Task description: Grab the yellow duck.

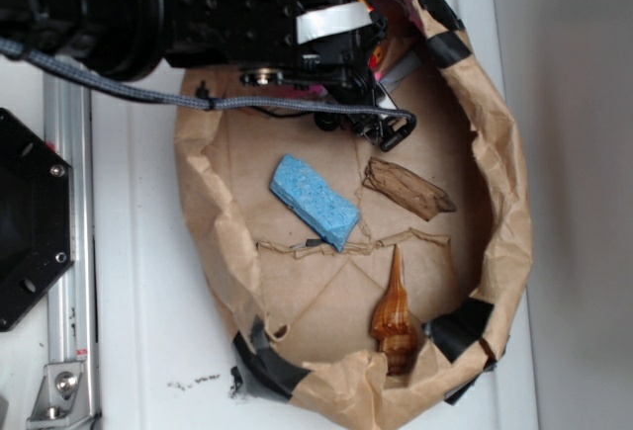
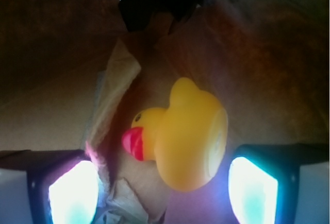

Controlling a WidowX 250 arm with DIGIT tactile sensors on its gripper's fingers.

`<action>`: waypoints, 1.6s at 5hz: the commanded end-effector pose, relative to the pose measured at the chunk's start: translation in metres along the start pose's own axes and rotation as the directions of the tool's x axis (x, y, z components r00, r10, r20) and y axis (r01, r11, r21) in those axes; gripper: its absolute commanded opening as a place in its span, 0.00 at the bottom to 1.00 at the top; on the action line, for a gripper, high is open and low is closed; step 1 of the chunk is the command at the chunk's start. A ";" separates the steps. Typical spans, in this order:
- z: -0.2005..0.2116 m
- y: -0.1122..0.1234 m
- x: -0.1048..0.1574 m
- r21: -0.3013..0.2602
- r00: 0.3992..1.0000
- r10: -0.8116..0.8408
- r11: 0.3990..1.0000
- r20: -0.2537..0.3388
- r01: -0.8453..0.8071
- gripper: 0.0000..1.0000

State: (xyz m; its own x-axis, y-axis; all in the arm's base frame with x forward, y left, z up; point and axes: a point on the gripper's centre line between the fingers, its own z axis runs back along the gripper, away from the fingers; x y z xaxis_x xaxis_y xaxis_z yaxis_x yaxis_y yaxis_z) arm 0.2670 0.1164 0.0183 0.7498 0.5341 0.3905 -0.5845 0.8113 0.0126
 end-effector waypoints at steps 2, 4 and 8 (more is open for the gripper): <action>0.001 -0.002 0.012 0.002 1.000 -0.014 1.000 0.014 0.014 0.60; 0.032 -0.006 0.007 -0.118 0.998 -0.063 0.991 0.023 0.065 1.00; 0.012 0.003 0.025 -0.063 0.997 -0.074 0.995 0.021 0.076 1.00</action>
State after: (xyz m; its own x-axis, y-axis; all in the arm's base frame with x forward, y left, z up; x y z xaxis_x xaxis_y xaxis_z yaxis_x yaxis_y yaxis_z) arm 0.2689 0.1212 0.0235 0.8038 0.4789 0.3530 -0.5087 0.8609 -0.0096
